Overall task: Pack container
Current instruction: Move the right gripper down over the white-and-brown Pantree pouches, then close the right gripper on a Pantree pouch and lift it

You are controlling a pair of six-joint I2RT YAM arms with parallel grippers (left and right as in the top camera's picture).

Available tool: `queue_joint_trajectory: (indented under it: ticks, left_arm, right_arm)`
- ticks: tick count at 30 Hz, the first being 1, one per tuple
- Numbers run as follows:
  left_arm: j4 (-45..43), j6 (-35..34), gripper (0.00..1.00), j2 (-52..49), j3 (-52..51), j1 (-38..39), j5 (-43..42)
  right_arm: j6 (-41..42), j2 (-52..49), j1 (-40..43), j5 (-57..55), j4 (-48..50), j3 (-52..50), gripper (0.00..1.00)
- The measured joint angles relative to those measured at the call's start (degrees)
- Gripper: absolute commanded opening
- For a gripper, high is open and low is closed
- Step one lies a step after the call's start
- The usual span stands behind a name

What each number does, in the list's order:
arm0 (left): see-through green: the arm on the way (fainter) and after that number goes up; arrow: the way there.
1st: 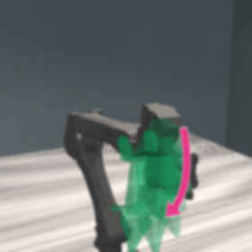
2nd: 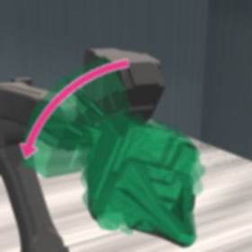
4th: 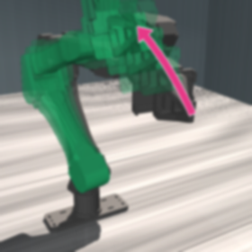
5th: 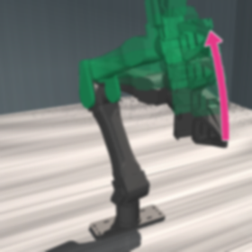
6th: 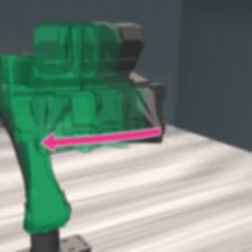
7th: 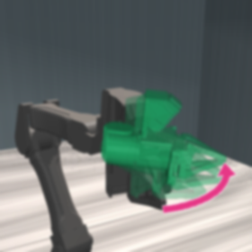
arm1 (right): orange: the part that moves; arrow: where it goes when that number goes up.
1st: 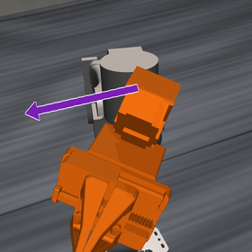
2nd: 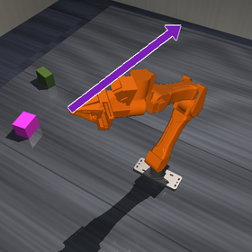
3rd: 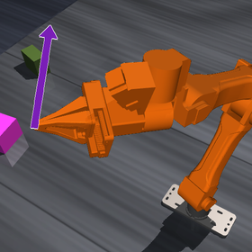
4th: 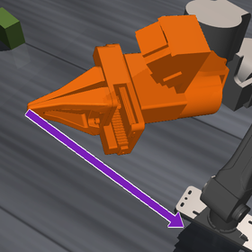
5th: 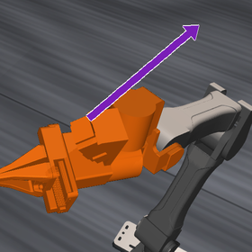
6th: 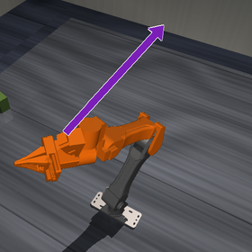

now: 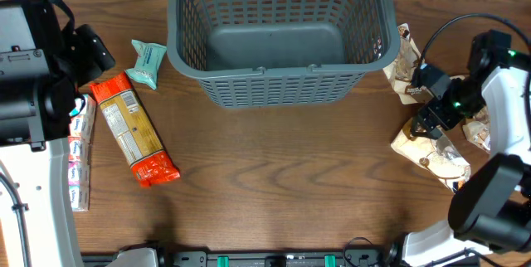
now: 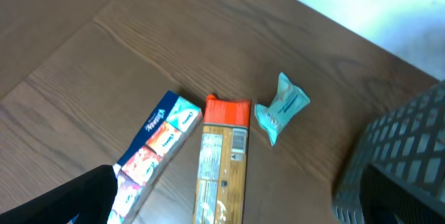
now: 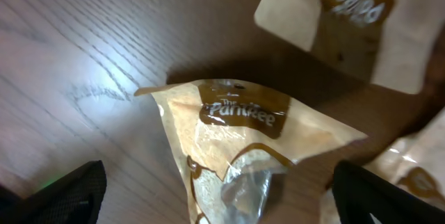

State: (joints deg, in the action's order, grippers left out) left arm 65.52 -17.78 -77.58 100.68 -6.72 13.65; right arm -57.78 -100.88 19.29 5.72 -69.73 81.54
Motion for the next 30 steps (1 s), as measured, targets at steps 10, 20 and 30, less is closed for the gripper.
queue_joint_trajectory:
  ticks: [10, 20, 30]
  left_arm:
    - [-0.68, -0.02, 1.00, 0.00, 0.00, 0.02, 2.69]
    - [-2.78, 0.00, 1.00, 0.00, 0.00, 0.00, 4.04]
    - [-2.75, 0.15, 1.00, 0.00, 0.00, 0.00, 4.39]
  right_arm:
    - [0.70, -0.63, 5.38, -1.07, 0.31, -0.42, 0.93]
    - [0.83, 5.66, 9.38, 0.17, 3.02, -5.53, 0.95]
    - [1.73, 14.01, 10.86, 1.11, 17.42, -26.12, 0.93]
